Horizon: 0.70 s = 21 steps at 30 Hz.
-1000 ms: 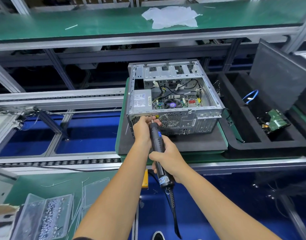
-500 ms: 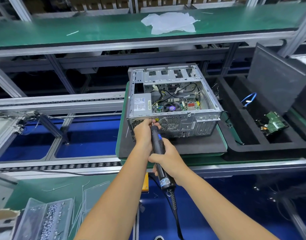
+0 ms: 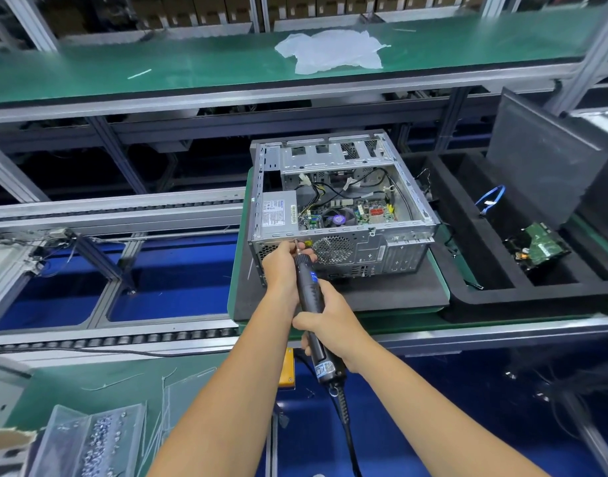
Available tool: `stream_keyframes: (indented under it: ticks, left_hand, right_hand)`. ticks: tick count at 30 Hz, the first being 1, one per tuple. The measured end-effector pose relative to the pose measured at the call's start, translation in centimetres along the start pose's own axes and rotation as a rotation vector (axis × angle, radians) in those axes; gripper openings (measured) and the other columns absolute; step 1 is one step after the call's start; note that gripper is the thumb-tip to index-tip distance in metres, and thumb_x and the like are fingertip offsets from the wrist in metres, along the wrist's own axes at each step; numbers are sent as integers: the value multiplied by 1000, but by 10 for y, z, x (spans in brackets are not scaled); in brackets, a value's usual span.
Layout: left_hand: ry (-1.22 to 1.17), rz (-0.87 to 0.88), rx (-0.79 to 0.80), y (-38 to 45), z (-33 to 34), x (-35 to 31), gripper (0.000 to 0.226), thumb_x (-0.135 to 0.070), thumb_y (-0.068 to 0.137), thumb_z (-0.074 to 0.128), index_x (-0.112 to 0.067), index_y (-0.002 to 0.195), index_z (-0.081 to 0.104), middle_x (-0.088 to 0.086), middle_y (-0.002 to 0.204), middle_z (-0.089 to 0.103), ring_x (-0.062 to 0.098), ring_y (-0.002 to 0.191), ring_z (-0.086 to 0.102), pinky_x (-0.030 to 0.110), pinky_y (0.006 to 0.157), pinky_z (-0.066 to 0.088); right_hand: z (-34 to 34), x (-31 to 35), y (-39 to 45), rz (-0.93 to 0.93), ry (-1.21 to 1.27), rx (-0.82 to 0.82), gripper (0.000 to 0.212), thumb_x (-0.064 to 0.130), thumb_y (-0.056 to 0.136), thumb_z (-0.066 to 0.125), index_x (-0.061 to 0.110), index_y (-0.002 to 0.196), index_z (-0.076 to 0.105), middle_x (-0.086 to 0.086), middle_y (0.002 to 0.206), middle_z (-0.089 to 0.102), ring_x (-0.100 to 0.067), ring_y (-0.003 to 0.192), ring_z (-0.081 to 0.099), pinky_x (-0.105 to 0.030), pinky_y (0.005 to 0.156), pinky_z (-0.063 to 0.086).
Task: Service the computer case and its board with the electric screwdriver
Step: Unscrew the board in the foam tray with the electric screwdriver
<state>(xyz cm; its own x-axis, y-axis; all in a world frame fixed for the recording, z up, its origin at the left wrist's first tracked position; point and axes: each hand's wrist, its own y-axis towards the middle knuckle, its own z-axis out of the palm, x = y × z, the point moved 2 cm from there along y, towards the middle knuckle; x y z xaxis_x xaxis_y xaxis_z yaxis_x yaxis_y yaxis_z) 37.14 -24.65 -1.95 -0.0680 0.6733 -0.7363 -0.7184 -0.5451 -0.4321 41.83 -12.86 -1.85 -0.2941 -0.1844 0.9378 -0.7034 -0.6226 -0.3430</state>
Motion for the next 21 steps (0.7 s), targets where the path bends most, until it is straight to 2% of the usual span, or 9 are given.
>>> stream_keyframes:
  ticks: [6, 11, 14, 17, 21]
  left_hand:
    - [52, -9, 35, -3, 0, 4, 14, -6, 85, 47, -3, 73, 54, 12, 65, 51, 20, 52, 48, 27, 45, 45]
    - [82, 121, 104, -4, 15, -10, 19, -12, 75, 50, -6, 58, 58, 10, 56, 56, 20, 46, 50, 24, 47, 44]
    - [134, 216, 115, 0, 38, -27, 18, -12, 75, 51, -5, 62, 60, 11, 56, 58, 20, 46, 53, 26, 50, 45]
    - [147, 225, 156, 2, 68, -37, 16, -11, 75, 51, -6, 62, 60, 9, 56, 59, 19, 46, 52, 27, 49, 46]
    - [201, 204, 260, -3, 124, -24, 16, -9, 78, 48, -5, 66, 58, 10, 59, 57, 20, 47, 52, 28, 50, 45]
  right_hand:
    - [-5, 1, -2, -23, 1, 16, 46, 2, 77, 67, 22, 114, 50, -9, 90, 58, -22, 50, 57, -35, 53, 53]
    - [-15, 17, -3, -117, -19, 52, 56, -7, 80, 59, 27, 123, 47, -5, 75, 57, -24, 49, 56, -34, 49, 52]
    - [-25, 38, 3, -190, 9, 38, 56, -9, 81, 58, 23, 125, 48, -7, 72, 57, -24, 49, 55, -34, 48, 50]
    - [-41, 57, 5, -246, 19, 10, 52, -8, 82, 60, 22, 122, 50, -8, 71, 58, -25, 49, 54, -34, 48, 50]
    - [-84, 73, 0, -279, 43, -48, 56, -5, 82, 61, 31, 124, 50, -7, 72, 61, -23, 51, 55, -33, 48, 50]
